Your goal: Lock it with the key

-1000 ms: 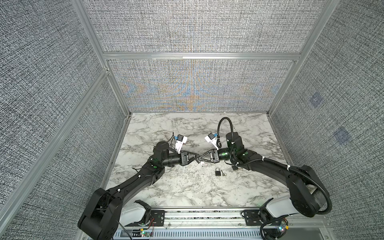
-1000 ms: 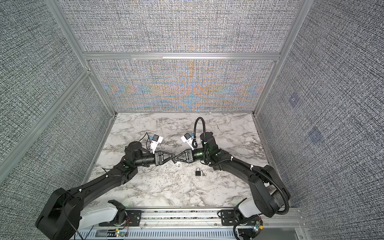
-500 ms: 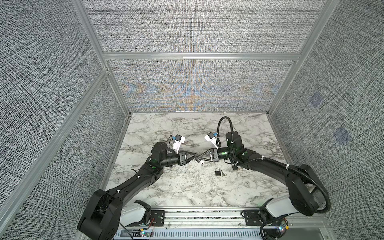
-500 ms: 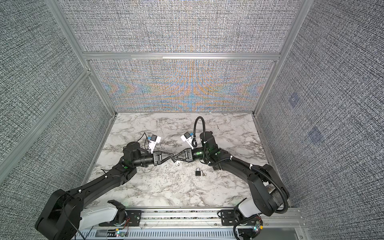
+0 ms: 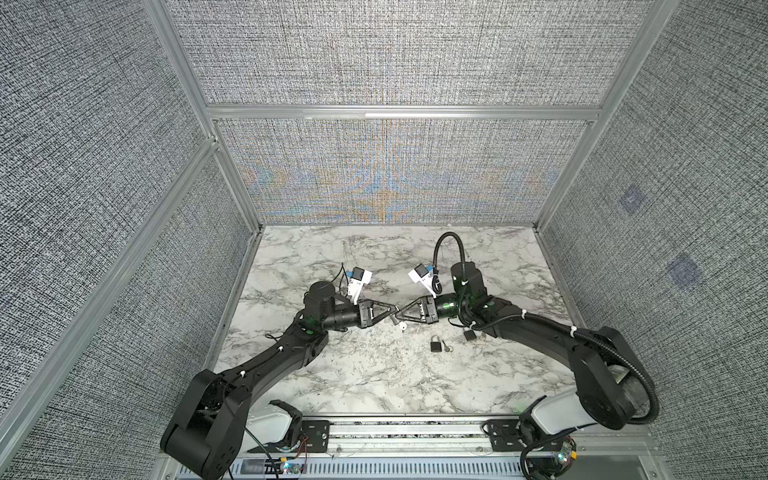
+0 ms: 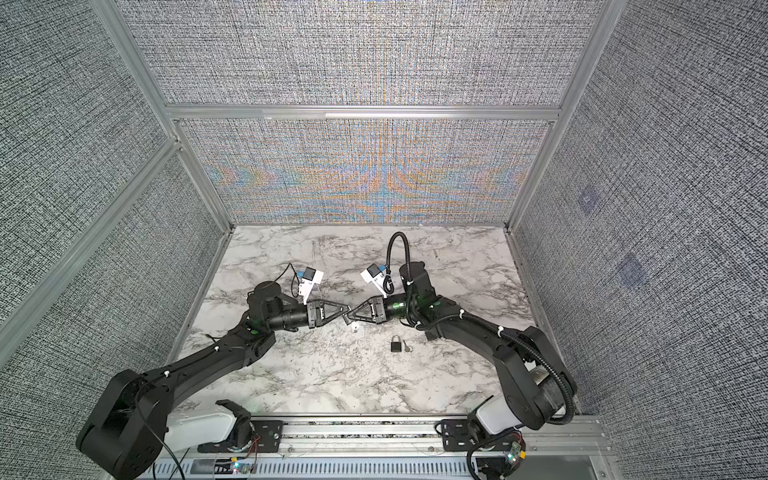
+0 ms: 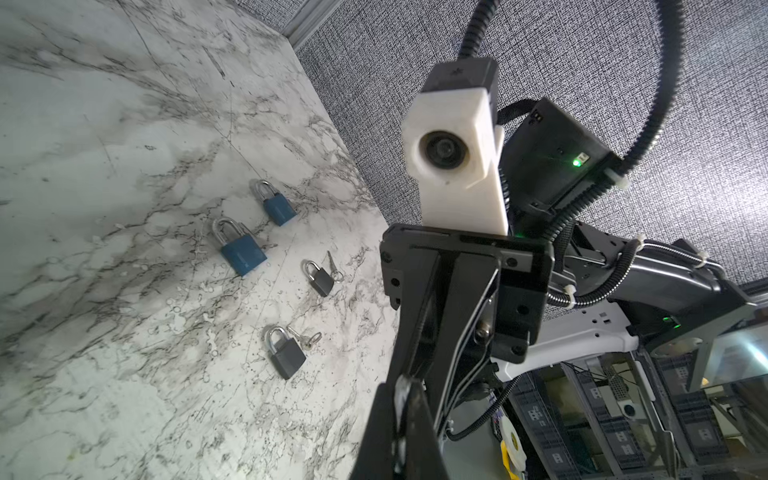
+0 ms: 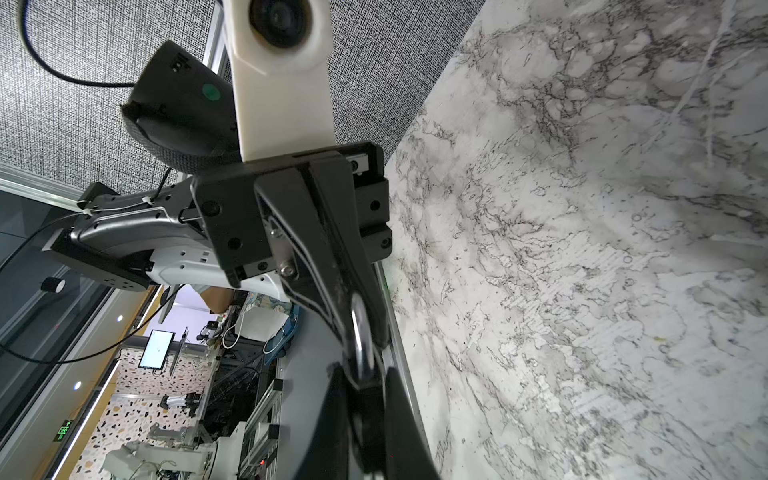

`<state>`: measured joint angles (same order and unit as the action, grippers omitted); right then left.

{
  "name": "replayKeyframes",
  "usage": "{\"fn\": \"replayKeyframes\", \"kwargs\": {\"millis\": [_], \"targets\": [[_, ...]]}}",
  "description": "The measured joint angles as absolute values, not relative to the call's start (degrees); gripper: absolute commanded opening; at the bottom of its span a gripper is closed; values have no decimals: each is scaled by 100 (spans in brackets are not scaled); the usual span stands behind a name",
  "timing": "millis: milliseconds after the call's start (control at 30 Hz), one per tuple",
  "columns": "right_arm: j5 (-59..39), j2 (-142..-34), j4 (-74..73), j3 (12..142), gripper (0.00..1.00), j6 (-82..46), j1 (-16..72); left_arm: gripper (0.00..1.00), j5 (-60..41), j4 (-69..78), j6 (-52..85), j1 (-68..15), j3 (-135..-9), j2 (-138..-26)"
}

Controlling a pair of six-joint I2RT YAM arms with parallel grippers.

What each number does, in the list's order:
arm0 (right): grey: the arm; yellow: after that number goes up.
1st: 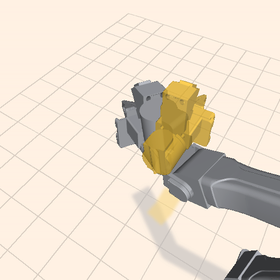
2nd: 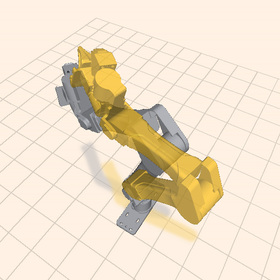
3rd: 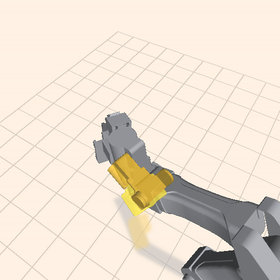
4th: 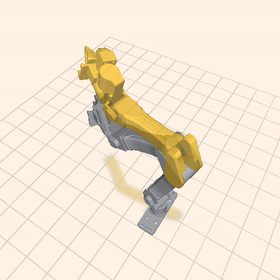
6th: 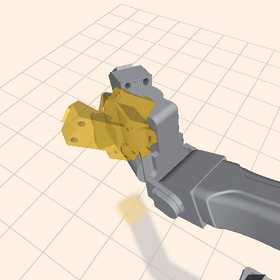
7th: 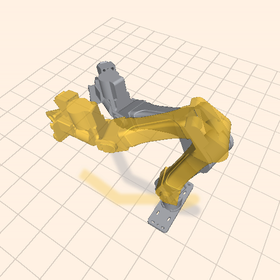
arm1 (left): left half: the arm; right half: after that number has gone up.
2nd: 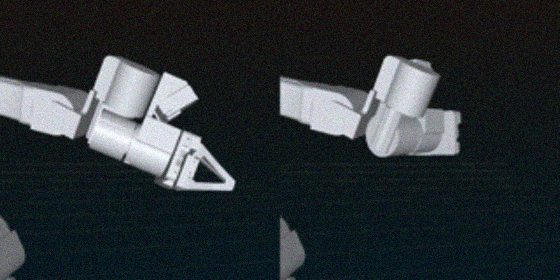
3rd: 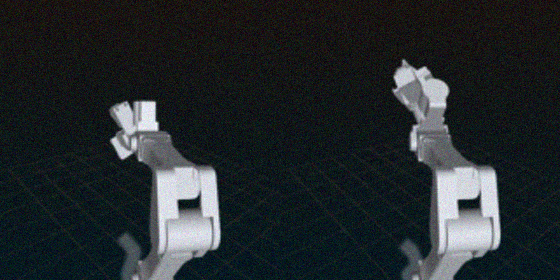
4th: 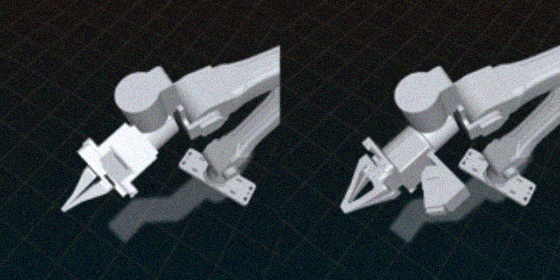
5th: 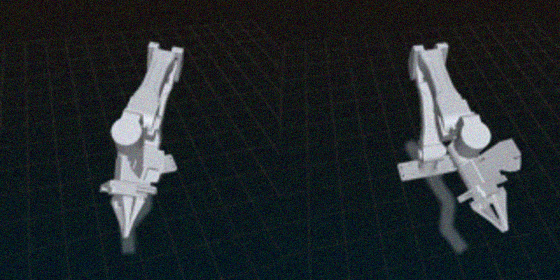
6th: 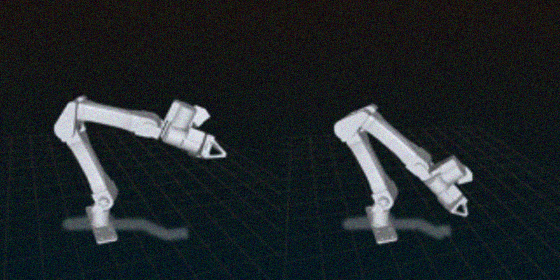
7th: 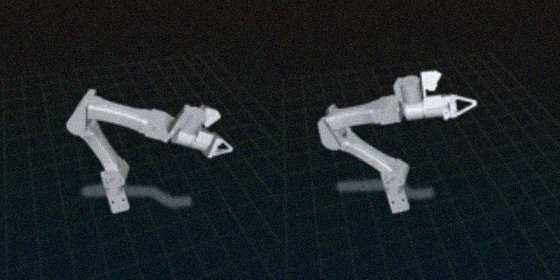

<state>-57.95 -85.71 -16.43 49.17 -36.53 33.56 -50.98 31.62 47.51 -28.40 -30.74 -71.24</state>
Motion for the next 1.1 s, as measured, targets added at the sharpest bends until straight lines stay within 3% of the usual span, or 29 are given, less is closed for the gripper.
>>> {"fn": "replayKeyframes", "kwargs": {"millis": [67,133,267,1100], "targets": [[-5782,-8584,-1623,4919,0,-3675,3356,0,-5094,3179,4748,-2840,-3068,-7146],[-5784,-8593,-1629,4919,23,-3686,3356,0,-5089,3190,4757,-2840,-3059,-7146],[-5664,-8595,-1881,4834,33,-3848,3339,0,-5028,3242,4775,-2867,-3006,-7118],[-5745,-8379,-3236,4064,29,-4668,3299,0,-4493,3157,5061,-2792,-3179,-6934]]}}
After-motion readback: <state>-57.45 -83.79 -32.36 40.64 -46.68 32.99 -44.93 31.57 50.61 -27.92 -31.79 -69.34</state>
